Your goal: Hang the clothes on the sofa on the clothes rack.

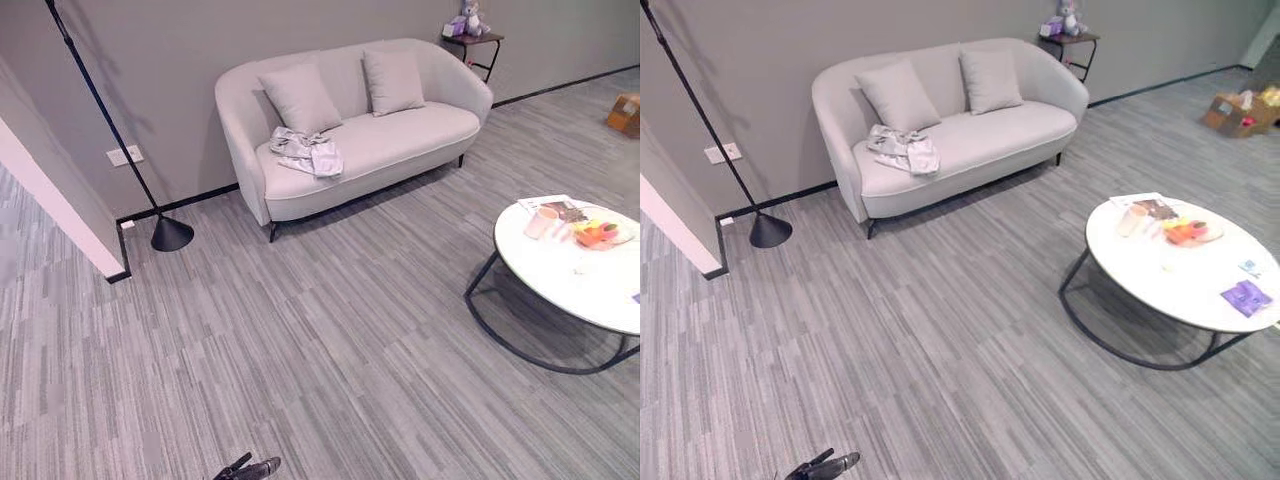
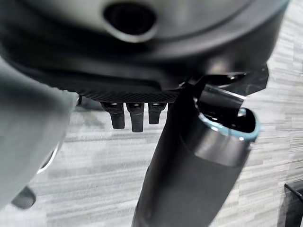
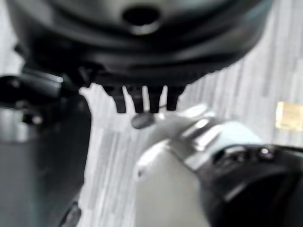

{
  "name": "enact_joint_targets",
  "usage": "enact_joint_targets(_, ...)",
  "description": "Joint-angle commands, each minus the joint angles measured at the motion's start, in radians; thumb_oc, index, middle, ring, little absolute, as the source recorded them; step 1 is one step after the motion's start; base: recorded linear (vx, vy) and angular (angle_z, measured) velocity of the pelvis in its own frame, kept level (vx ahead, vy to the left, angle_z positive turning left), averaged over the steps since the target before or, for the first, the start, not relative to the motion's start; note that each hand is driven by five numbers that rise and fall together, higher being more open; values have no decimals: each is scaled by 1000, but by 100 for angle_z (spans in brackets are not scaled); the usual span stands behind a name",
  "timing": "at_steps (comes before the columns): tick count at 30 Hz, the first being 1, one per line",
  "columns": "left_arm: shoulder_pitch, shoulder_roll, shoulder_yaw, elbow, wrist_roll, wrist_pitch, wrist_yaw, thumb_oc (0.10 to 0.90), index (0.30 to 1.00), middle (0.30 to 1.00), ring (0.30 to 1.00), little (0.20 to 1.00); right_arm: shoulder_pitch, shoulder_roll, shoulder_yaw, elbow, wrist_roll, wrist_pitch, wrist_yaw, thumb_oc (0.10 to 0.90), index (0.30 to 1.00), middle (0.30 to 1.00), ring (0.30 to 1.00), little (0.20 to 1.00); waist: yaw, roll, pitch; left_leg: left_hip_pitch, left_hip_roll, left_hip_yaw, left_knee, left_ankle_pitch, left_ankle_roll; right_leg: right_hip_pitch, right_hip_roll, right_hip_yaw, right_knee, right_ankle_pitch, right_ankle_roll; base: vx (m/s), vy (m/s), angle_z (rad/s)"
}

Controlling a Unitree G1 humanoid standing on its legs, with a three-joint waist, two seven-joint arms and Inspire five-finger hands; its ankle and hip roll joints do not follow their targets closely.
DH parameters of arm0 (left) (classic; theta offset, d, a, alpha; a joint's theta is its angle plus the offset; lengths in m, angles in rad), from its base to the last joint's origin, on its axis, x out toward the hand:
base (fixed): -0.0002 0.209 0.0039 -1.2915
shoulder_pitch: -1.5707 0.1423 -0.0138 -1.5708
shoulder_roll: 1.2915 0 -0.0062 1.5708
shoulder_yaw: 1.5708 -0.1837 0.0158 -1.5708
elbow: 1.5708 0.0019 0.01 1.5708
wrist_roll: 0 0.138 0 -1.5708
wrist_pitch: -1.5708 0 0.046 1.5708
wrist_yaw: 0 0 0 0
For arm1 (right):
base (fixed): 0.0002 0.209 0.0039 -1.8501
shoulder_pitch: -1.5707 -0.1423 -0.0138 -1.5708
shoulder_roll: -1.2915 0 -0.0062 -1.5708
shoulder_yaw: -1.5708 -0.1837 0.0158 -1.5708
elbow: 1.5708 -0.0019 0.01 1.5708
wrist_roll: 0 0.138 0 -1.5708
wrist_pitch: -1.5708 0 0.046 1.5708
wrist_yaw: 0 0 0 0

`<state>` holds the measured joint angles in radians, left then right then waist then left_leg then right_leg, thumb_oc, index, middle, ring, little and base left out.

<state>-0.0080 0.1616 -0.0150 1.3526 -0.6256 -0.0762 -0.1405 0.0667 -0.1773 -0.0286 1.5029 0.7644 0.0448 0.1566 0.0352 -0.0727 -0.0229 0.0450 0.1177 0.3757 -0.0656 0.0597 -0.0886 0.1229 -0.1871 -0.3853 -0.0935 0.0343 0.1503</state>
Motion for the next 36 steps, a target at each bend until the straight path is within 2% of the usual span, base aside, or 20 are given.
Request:
enact_joint_targets(1,-57,-3,24,40,11,-19,-19,800,900,900,900,900,-23,16,-45,47,-4,-4,35,800,900,900,900,900,17,26,-3,1,-34,-27,-22,-63,55,25,10,15,6,30,2,7,-71,32)
enact_joint_targets(8,-49,-3,29,44,14,-18,-22,800,900,900,900,900,-17,12,-50,58,-13,-3,35,800,900,900,900,900,18,26,-8,4,-29,-35,-22,-58,49,32,17,7,6,20,-1,8,-37,11)
enact_joint_targets(9,-38,4,80,84,-5,4,-26,800,900,900,900,900,-19,6,-68,70,-22,1,33,800,900,900,900,900,21,27,-24,14,-22,-48,-22,-53,40,41,27,3,6,7,-8,38,-106,3)
enact_joint_targets(15,-34,-6,67,79,1,2,-36,800,900,900,900,900,-18,8,-28,65,-76,1,44,800,900,900,900,900,19,31,-27,28,-27,-55,-22,-61,43,55,24,1,7,11,-8,24,-6,8)
enact_joint_targets(19,-47,-12,23,73,56,-7,-29,800,900,900,900,900,-25,8,31,48,-168,-3,49,800,900,900,900,900,19,33,-25,38,-44,-62,-22,-79,55,60,6,2,19,31,4,58,74,1)
enact_joint_targets(26,-55,-6,-2,72,93,-12,-25,800,900,900,900,900,-30,-7,30,52,-200,1,54,800,900,900,900,900,18,36,-14,32,-76,-75,-22,-97,79,51,-34,-7,68,75,27,67,112,2)
enact_joint_targets(28,-60,-3,-17,68,112,-14,-21,800,900,900,900,900,-33,-15,26,52,-209,0,53,800,900,900,900,900,16,42,-8,27,-99,-91,-22,-109,97,42,-63,-20,115,92,39,114,260,15)
enact_joint_targets(29,-66,-3,-32,64,122,-14,-20,800,900,900,900,900,-37,-21,22,52,-210,1,50,800,900,900,900,900,14,54,-3,26,-116,-106,-22,-117,111,24,-86,-29,184,93,43,85,210,30)
enact_joint_targets(30,-66,-3,-32,64,122,-14,-20,800,900,900,900,900,-37,-21,22,52,-210,1,50,800,900,900,900,900,14,54,-4,25,-116,-106,-22,-117,111,23,-87,-29,186,92,44,91,221,36)
enact_joint_targets(31,-69,-3,-42,60,129,-14,-18,800,900,900,900,900,-40,-25,20,51,-208,1,51,800,900,900,900,900,11,61,0,29,-126,-117,-22,-123,122,8,-102,-26,245,90,42,80,169,44)
enact_joint_targets(33,-69,0,-57,61,146,-10,-19,800,900,900,900,900,-42,-28,24,42,-200,0,54,800,900,900,900,900,-3,75,11,49,-146,-140,-22,-136,143,-29,-129,4,385,103,36,138,233,52)
enact_joint_targets(35,-72,10,-67,62,164,-4,-10,800,900,900,900,900,-60,-33,41,14,-185,-7,51,800,900,900,900,900,-18,89,48,78,-164,-156,-22,-146,167,-132,-157,79,592,152,39,87,179,49)
enact_joint_targets(36,-77,17,-70,63,171,-3,-8,800,900,900,900,900,-69,-31,55,-6,-185,-13,51,800,900,900,900,900,-18,99,67,88,-160,-158,-22,-151,171,-172,-159,95,664,140,37,17,81,38)
